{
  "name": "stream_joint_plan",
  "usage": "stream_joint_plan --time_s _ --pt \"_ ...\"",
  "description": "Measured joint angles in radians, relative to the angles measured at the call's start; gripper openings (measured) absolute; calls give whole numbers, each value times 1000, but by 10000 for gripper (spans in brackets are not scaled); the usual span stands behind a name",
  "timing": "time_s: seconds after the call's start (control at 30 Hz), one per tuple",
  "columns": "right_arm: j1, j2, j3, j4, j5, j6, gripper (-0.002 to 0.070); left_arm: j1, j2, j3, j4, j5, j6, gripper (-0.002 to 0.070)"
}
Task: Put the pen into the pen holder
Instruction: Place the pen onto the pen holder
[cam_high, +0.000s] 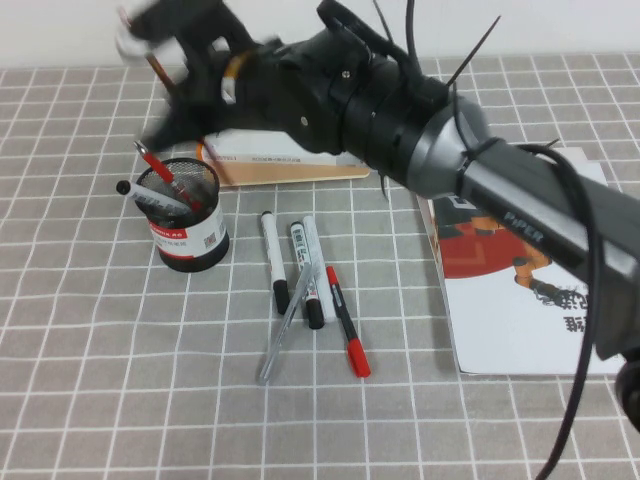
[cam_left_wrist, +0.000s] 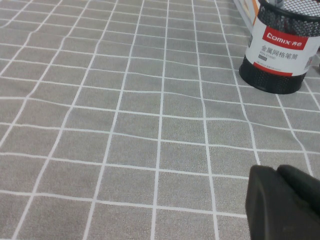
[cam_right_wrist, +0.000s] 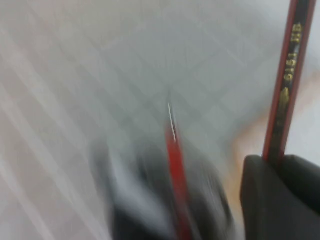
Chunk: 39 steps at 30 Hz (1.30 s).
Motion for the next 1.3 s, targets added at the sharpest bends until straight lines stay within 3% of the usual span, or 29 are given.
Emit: stream_joint_plan --time_s 0.13,0.27,0.73,1.1,1.2,1.3 --pt "2 11 2 172 -273 21 10 0 0 0 0 0 0 -5" --pt "2 11 41 230 -417 21 10 0 0 0 0 0 0 -5" --pt "2 13 271 84 -589 21 10 0 0 0 0 0 0 -5" --pt "2 104 283 68 -806 21 13 0 0 0 0 0 0 -5" --pt "2 131 283 66 -808 21 35 0 0 0 0 0 0 -5" --pt "2 139 285 66 -806 21 109 0 0 0 0 0 0 -5"
